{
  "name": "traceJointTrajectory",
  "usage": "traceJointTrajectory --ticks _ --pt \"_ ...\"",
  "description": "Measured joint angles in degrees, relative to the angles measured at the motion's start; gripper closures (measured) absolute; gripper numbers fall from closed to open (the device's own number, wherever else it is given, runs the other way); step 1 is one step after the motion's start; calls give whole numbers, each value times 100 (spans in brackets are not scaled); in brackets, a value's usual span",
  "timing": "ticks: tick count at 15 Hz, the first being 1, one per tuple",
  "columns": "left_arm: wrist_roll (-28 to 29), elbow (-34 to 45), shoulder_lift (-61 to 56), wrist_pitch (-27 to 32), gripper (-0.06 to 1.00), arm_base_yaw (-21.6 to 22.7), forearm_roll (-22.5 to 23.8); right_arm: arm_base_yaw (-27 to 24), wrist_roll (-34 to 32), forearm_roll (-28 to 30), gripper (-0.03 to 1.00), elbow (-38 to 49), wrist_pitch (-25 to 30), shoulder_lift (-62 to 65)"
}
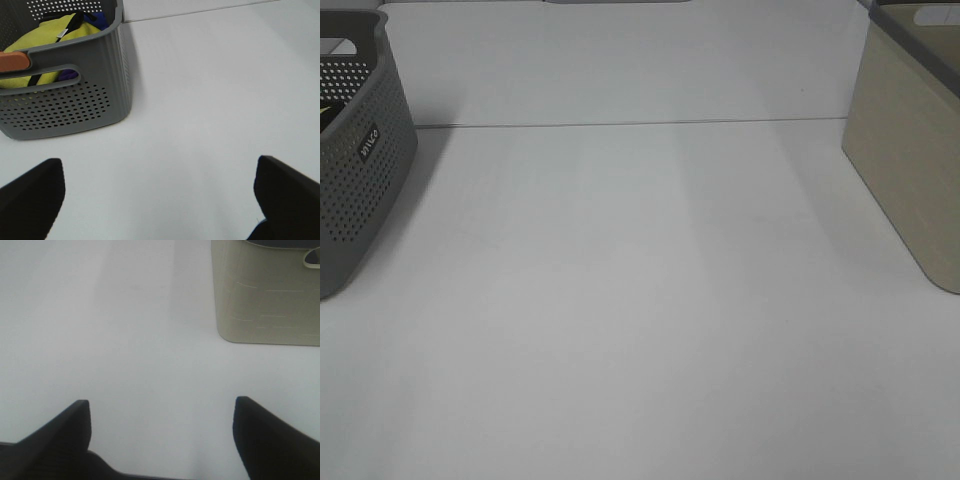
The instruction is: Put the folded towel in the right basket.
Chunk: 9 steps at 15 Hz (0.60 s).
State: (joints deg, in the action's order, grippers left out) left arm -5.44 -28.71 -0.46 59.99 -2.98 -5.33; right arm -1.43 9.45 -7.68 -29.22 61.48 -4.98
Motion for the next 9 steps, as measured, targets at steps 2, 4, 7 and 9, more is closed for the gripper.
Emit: traceJointTrajectory --ticks 2,4,7,9 --pt "0 0 0 0 -3 0 0 0 0 0 22 0 0 0" --pt "0 0 0 0 -3 0 0 0 0 0 22 0 0 0" --pt "0 0 0 0 -3 0 0 0 0 0 22 0 -11 413" --pt "0 0 0 0 -3 0 0 0 0 -17 22 0 6 527"
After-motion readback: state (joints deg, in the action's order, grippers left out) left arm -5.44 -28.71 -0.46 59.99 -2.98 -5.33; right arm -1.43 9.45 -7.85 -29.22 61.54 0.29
